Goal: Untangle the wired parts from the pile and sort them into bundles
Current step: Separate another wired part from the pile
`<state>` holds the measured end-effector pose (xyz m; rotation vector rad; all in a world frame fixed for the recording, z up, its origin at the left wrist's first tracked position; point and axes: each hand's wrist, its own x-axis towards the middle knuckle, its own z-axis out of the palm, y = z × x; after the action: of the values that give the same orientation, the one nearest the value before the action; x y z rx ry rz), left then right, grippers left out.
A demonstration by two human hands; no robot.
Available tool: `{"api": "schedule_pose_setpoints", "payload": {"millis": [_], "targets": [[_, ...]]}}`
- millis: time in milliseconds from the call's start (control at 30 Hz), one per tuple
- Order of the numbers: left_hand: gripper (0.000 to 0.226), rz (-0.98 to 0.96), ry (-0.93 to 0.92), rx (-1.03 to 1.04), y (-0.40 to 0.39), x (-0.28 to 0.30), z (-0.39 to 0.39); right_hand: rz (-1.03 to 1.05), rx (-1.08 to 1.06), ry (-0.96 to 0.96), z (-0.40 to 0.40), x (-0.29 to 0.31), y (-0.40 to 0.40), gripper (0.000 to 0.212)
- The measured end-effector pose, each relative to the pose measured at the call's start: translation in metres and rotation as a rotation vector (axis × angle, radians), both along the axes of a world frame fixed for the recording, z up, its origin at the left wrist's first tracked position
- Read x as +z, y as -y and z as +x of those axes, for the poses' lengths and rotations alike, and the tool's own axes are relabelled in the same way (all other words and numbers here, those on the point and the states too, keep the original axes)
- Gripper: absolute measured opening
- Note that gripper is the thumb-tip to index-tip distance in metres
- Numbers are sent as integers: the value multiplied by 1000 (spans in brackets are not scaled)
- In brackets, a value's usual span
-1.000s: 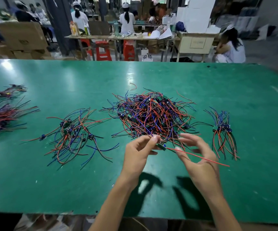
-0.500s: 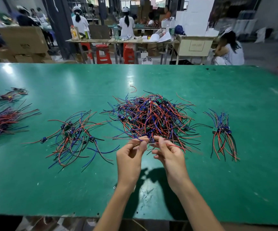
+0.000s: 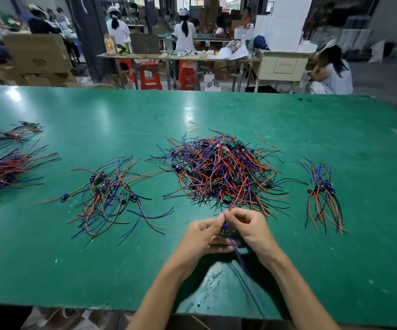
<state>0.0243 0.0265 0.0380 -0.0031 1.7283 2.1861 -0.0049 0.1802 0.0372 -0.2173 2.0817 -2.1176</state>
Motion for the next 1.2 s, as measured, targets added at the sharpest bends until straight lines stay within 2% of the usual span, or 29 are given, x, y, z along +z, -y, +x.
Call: {"api": "schedule_pose_setpoints", "payload": {"millis": [67,133,233,333,433,567,700,867,1067,1200], "targets": [[34,30,36,-7,-4,-4,1,16,-63,-9,1,-8,2,30],[29,37,43,11,-5,-7,0,46,-113,-28,2,-18,3,23],[22,-22,52,47,-8,-5,-1,84,-184,-93,2,-27,7,19],[22,-41,68,88,-11,-2,-1,116,-183,-146,5,-30,8,20],[26,-48,88,102,-14,-1,0,243,-231,-244,8,-32,4,21],[31,-97,25,91,-21,-3,2,215,-205,-193,7,-34,5,29],[35,-132,-30,100,-20,-8,4,206,-135,-139,6,-35,7,26],[32,-144,-29,9,-18,-7,4,103,-195,-25,5,-34,8,24],[29,-175,1,-238,1,0,4,7,-328,15,-8,-22,7,32],[25,-216,0,-368,4,5,4,-83,-420,97,-15,-14,4,30]]}}
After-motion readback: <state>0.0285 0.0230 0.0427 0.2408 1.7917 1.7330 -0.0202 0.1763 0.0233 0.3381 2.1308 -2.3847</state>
